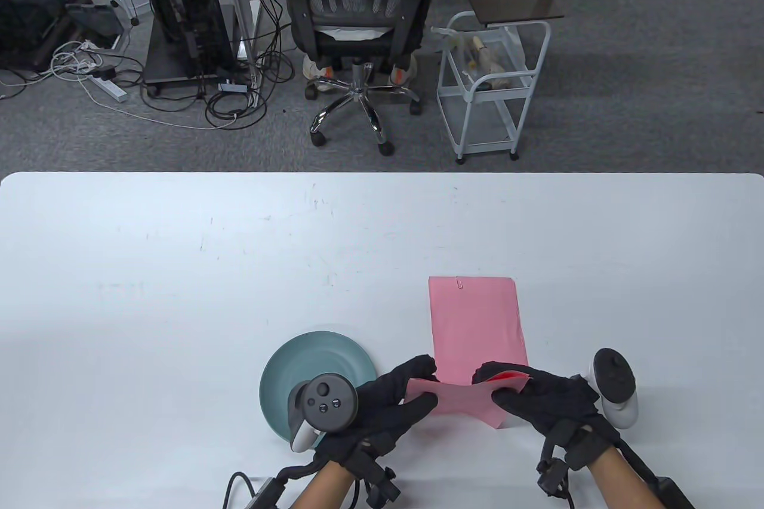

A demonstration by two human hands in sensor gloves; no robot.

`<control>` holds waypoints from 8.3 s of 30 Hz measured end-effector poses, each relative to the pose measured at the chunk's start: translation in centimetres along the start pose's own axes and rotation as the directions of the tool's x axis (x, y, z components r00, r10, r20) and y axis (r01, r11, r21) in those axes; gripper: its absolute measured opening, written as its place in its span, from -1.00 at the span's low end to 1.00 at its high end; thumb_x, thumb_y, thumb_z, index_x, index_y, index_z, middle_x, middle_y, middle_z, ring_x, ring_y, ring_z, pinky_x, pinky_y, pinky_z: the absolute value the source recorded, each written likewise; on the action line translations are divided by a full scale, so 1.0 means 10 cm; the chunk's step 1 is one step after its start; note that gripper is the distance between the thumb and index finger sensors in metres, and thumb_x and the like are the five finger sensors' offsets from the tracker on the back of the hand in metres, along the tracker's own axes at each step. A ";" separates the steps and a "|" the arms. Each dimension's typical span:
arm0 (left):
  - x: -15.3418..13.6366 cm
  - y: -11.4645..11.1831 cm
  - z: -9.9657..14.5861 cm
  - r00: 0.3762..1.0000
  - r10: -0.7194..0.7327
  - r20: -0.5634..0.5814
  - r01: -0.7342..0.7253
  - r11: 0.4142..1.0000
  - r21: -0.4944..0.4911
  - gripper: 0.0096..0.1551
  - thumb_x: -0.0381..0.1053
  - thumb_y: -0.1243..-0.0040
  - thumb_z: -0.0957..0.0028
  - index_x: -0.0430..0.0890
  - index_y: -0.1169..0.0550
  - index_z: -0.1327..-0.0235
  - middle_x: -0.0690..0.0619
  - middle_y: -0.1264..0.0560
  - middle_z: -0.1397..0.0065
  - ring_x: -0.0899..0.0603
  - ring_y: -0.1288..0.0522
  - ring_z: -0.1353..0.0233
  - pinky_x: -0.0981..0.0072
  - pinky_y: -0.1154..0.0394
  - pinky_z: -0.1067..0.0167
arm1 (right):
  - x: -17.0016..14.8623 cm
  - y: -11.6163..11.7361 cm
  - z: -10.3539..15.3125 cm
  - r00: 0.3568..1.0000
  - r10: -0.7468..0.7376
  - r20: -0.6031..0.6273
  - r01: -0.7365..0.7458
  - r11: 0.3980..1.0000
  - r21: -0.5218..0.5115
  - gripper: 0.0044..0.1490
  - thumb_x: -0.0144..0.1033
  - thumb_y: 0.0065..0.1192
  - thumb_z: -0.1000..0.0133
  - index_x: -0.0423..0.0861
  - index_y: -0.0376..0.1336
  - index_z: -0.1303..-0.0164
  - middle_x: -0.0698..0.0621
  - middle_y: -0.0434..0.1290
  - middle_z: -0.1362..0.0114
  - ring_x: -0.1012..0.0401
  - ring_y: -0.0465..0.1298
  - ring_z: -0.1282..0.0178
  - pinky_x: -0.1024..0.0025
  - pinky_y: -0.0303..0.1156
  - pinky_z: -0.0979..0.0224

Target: Pinch and push to attach paper clips

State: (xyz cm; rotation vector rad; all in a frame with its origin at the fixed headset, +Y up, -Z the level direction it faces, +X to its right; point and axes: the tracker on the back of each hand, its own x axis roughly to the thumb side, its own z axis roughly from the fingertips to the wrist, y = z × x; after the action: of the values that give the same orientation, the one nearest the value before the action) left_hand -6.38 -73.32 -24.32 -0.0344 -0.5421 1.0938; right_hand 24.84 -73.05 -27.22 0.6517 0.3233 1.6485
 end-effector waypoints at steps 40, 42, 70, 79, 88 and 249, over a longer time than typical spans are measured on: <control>0.09 0.50 0.08 0.983 -0.185 -0.003 0.185 0.983 -0.008 -0.57 -0.01 -0.29 -0.28 -0.04 -0.60 -0.39 -0.01 -0.68 -0.33 -0.21 -0.65 -0.33 -0.13 -0.51 -0.34 | 0.01 -0.01 0.04 0.999 -0.015 0.034 0.019 0.995 -0.093 -0.50 -0.43 0.30 -0.26 -0.06 0.34 -0.45 -0.12 0.53 -0.40 -0.05 0.57 -0.30 0.02 0.46 -0.27; 0.10 0.61 0.10 0.966 -0.250 -0.064 0.250 0.968 -0.009 -0.57 -0.01 -0.29 -0.28 -0.04 -0.61 -0.38 -0.05 -0.65 -0.38 -0.26 -0.61 -0.38 -0.18 -0.47 -0.38 | 0.01 -0.02 0.04 0.999 -0.017 0.037 0.020 0.994 -0.103 -0.50 -0.43 0.30 -0.26 -0.06 0.34 -0.44 -0.12 0.53 -0.40 -0.05 0.57 -0.30 0.03 0.47 -0.26; -0.49 0.64 0.16 0.439 -0.890 -0.121 0.760 0.440 -0.478 -0.48 -0.27 -0.46 -0.11 0.17 -0.59 -0.29 0.13 -0.49 -0.51 -0.11 -0.48 -0.54 -0.12 -0.37 -0.53 | 0.03 -0.06 0.07 0.998 -0.029 0.050 0.035 0.992 -0.119 -0.50 -0.43 0.30 -0.26 -0.06 0.34 -0.44 -0.12 0.53 -0.39 -0.05 0.57 -0.29 0.04 0.48 -0.25; -0.55 0.65 0.17 0.403 -0.899 -0.171 0.744 0.431 -0.510 -0.56 -0.09 -0.47 -0.12 0.16 -0.61 -0.26 0.09 -0.48 -0.53 -0.15 -0.46 -0.55 -0.18 -0.34 -0.53 | 0.04 -0.07 0.07 0.998 -0.031 0.054 0.037 0.992 -0.118 -0.50 -0.43 0.30 -0.26 -0.06 0.34 -0.44 -0.12 0.53 -0.39 -0.05 0.57 -0.29 0.04 0.48 -0.25; -0.44 0.50 0.11 0.310 -0.945 -0.103 0.812 0.319 -0.489 -0.61 -0.02 -0.51 -0.09 0.06 -0.69 -0.18 0.05 -0.60 -0.40 -0.17 -0.58 -0.43 -0.23 -0.39 -0.48 | 0.06 -0.05 0.09 0.997 -0.041 0.065 0.048 0.991 -0.124 -0.50 -0.42 0.30 -0.26 -0.06 0.34 -0.44 -0.12 0.53 -0.39 -0.05 0.58 -0.29 0.05 0.48 -0.25; 0.17 0.88 0.66 0.701 -0.690 -0.179 0.712 0.690 0.129 -0.24 0.20 -0.15 -0.28 -0.07 -0.30 -0.69 -0.16 -0.30 -0.70 -0.35 -0.29 -0.66 -0.38 -0.24 -0.52 | -0.06 -0.87 -0.27 0.932 -0.271 -0.241 0.148 0.890 -0.430 -0.47 -0.43 0.28 -0.28 -0.15 0.31 -0.48 -0.17 0.55 -0.35 -0.03 0.63 -0.19 0.14 0.55 -0.15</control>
State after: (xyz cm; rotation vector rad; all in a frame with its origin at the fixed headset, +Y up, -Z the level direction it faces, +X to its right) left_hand -15.97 -69.22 -20.45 0.2631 -0.2908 0.3663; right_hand 30.35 -71.54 -34.33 0.0484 0.2435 1.5356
